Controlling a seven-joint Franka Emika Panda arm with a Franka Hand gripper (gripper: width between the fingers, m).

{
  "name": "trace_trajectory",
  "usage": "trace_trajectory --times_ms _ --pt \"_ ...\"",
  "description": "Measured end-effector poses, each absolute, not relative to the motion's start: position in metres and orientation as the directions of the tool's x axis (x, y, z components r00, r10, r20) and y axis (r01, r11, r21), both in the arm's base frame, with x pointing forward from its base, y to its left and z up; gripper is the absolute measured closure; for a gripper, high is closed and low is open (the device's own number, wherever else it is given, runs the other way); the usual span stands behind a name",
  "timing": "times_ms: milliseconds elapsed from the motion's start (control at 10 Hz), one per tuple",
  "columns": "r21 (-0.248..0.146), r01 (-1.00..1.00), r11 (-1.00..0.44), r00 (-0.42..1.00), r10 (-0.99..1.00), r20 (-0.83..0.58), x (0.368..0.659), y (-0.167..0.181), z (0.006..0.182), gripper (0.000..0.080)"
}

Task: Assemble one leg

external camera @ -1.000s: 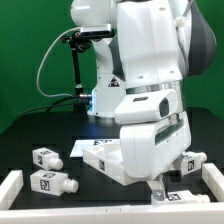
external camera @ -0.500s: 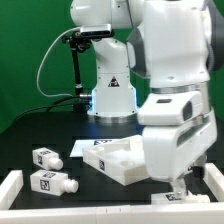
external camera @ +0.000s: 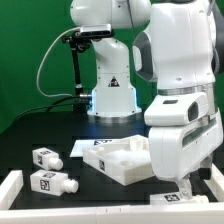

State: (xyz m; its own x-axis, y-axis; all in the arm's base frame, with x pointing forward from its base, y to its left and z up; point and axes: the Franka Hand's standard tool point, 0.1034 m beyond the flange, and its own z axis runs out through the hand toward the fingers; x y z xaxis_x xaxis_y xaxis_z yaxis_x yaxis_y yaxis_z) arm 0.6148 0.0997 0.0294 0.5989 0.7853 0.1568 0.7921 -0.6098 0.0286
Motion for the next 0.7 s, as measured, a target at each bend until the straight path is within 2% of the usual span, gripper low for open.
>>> trace_trajectory --times_ms 200,700 --pt "0.045 0.782 -0.621 0.606 0.776 0.176 0.612 0.102 0.029 0.015" --pt "0.057 0.775 -0.629 0.61 0.77 0.188 0.601 0.103 0.029 0.015"
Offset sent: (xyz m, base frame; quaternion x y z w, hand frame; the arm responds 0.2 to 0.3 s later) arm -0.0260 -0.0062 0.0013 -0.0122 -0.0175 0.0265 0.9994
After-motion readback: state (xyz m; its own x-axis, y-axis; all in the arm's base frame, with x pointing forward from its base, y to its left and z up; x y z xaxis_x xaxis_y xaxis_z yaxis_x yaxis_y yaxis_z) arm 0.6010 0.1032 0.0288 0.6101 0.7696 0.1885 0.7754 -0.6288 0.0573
